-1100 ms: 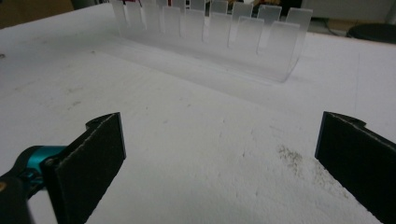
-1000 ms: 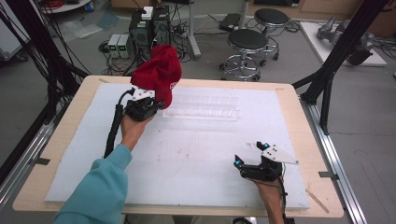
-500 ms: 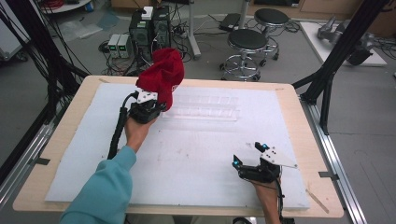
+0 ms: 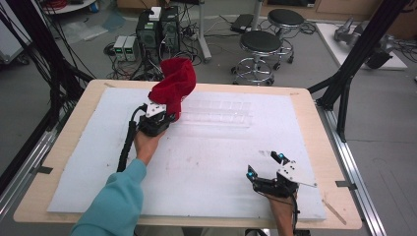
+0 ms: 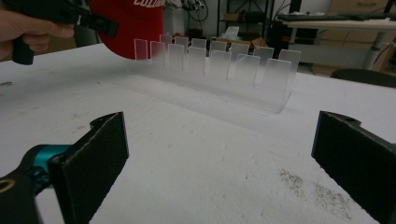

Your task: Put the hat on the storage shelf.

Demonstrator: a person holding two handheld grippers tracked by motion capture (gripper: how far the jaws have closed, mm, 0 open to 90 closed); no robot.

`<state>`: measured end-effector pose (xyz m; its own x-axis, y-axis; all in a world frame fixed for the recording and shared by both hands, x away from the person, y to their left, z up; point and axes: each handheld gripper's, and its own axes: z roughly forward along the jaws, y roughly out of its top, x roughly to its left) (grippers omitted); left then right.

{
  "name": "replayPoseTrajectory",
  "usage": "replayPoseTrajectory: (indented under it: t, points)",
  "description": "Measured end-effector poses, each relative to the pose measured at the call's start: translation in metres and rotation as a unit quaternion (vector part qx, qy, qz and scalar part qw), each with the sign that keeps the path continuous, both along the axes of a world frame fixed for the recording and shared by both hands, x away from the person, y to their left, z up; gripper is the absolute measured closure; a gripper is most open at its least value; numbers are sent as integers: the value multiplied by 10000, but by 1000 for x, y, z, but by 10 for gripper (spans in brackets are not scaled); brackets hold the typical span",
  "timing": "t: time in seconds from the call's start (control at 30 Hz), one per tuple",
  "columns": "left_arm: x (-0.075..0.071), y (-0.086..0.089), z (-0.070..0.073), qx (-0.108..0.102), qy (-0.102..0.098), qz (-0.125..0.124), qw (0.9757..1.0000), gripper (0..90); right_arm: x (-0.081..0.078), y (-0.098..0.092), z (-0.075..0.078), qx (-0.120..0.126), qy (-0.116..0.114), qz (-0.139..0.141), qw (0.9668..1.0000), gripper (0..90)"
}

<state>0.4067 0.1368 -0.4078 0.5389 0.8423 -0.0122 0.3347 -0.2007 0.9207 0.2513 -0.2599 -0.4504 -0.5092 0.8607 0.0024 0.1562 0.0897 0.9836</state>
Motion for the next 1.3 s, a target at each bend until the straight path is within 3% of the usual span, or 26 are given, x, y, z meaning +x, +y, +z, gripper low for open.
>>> replayPoseTrajectory:
  t: [0.33, 0.43, 0.57, 0.7, 0.8, 0.87, 0.9, 0.97, 1.3]
  points:
    - [2, 2, 1, 50, -1, -96, 9999, 819, -2, 1, -1, -52, -94, -30, 9999, 26]
    - [3, 2, 1, 75, 8, -34, 10000, 684, -3, 1, -1, -69, -138, -36, 9999, 26]
    - [4, 5, 3, 114, 40, -70, 9999, 568, -4, 0, -1, 6, -198, -47, 9998, 27]
    - [3, 5, 4, 214, 80, -29, 9997, 277, -4, -2, -1, 92, -212, -44, 9997, 27]
    - [1, 6, 5, 436, 96, -68, 9990, 177, -5, -2, -1, 109, -189, -45, 9998, 26]
    - [-2, 9, 8, 402, 102, -64, 9991, 157, -5, -2, -1, 114, -190, -42, 9997, 27]
    - [-5, 13, 9, 461, -5, 40, 9989, 154, -5, -2, -1, 119, -189, -37, 9997, 27]
    - [-10, 18, 9, 343, -131, -64, 9993, 134, -4, -3, -1, 122, -205, -35, 9997, 27]
    - [-53, 69, 1, 95, 23, -588, 9982, 134, -5, -3, -2, 124, -240, -34, 9996, 27]
